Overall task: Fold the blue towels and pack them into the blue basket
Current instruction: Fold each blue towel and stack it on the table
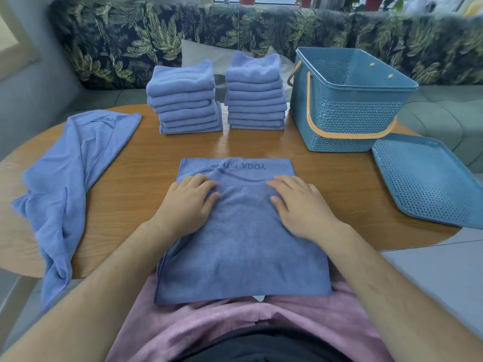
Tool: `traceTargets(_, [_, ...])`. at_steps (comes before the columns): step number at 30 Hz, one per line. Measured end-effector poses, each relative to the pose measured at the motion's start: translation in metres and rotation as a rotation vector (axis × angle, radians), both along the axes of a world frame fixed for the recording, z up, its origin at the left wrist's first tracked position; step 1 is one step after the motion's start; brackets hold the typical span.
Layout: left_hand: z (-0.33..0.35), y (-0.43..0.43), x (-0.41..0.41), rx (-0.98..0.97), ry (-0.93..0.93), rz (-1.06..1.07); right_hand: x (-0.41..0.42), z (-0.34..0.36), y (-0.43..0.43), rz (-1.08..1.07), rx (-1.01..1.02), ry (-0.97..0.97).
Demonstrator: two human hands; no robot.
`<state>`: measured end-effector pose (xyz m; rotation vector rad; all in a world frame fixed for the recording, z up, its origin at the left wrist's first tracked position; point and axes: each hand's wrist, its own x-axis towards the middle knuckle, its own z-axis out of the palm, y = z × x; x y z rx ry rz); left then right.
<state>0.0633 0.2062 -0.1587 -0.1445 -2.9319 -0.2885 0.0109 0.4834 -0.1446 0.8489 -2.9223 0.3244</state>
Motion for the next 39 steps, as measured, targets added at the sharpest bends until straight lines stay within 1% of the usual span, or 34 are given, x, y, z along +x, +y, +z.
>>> traceTargets(2, [0.001,-0.002,-0.002,0.05,0.022,0.039,-0.009,-0.007,0.005,-0.061,-0.018,-0.023])
traceTargets(6, [0.0,-0.011,-0.004,0.037,0.061,0.105,-0.019,-0.01,0.01,-0.156,-0.012,0.014])
traceTargets(11, [0.0,-0.019,-0.005,0.086,0.082,0.116,-0.021,-0.009,0.012,-0.173,-0.054,0.074])
traceTargets(16, [0.003,-0.017,-0.002,0.127,0.155,0.073,-0.021,-0.001,0.017,-0.109,-0.209,0.06])
traceTargets(19, [0.011,-0.017,-0.004,0.223,0.176,0.066,-0.021,0.007,0.02,-0.103,-0.419,-0.02])
traceTargets(21, [0.011,-0.017,-0.003,0.357,0.161,0.057,-0.022,0.009,0.022,-0.13,-0.487,-0.126])
traceTargets(23, [0.007,-0.021,-0.002,0.448,0.098,0.058,-0.026,0.005,0.023,-0.141,-0.45,-0.173])
traceTargets(25, [0.003,-0.027,-0.004,0.401,0.064,0.058,-0.029,0.0,0.025,-0.113,-0.406,-0.155])
traceTargets(29, [-0.001,-0.033,-0.007,0.29,0.122,-0.018,-0.03,-0.003,0.028,0.028,-0.375,-0.092])
traceTargets(31, [0.0,-0.032,-0.006,0.237,0.142,-0.022,-0.03,-0.003,0.028,0.057,-0.335,-0.054])
traceTargets(33, [0.005,-0.031,-0.004,0.215,0.166,-0.008,-0.029,0.0,0.028,0.053,-0.336,-0.047])
traceTargets(36, [0.012,-0.029,-0.002,0.216,0.197,0.018,-0.026,0.009,0.031,-0.011,-0.356,-0.134])
traceTargets(39, [0.013,-0.026,0.002,0.231,0.126,0.058,-0.023,0.016,0.036,-0.049,-0.263,-0.222])
